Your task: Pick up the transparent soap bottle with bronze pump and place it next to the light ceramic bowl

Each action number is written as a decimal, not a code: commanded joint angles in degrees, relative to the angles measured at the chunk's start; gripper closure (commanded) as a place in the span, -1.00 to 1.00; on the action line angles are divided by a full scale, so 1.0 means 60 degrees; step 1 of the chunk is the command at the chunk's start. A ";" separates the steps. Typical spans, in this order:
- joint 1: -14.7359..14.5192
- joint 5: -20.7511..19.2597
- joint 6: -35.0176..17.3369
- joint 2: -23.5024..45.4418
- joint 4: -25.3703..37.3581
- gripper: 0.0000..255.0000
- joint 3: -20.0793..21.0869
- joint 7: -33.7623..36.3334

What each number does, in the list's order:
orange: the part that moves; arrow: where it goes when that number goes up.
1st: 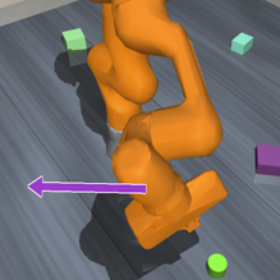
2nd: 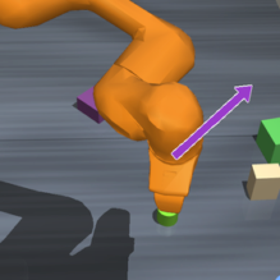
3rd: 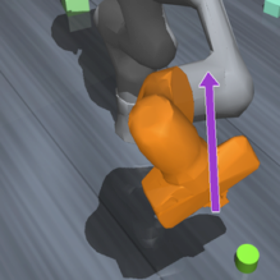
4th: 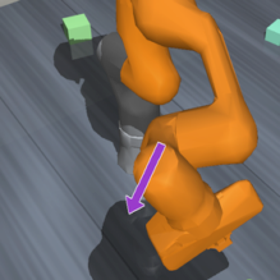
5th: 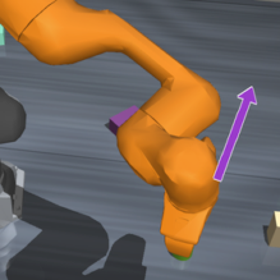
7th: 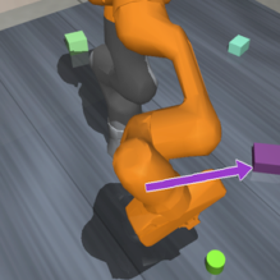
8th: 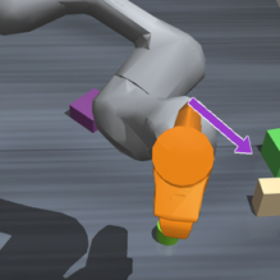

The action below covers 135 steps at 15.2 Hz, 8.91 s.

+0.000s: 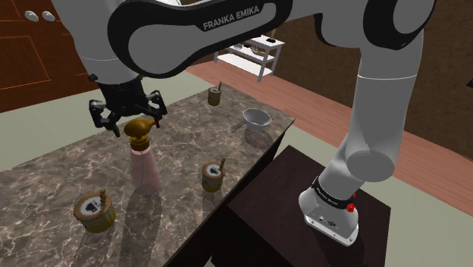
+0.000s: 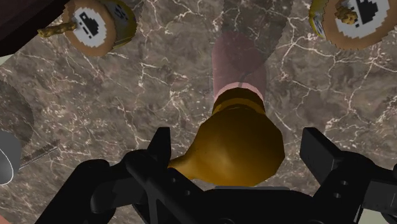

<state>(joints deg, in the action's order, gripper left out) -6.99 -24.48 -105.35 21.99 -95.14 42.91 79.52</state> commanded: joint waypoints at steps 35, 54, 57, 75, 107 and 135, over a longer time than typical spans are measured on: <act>-0.0410 0.0283 0.2906 -0.0190 0.2886 1.00 0.0177 -0.0646; 0.2618 0.3419 0.3278 -0.5387 0.0026 1.00 -0.1317 -0.5114; 0.2819 0.3633 0.3516 -0.5981 -0.0163 1.00 -0.1891 -0.5932; 0.3065 0.4469 -0.1160 -0.4802 -0.3962 -1.00 -0.0434 0.1818; 0.0500 0.0779 -0.7062 0.1797 -0.3330 -1.00 -0.2462 1.2157; -0.0372 -0.0926 -0.8826 0.1642 -0.3449 -1.00 -0.3898 1.3118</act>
<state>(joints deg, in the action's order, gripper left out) -8.60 -30.04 -158.34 29.22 -115.00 19.39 157.80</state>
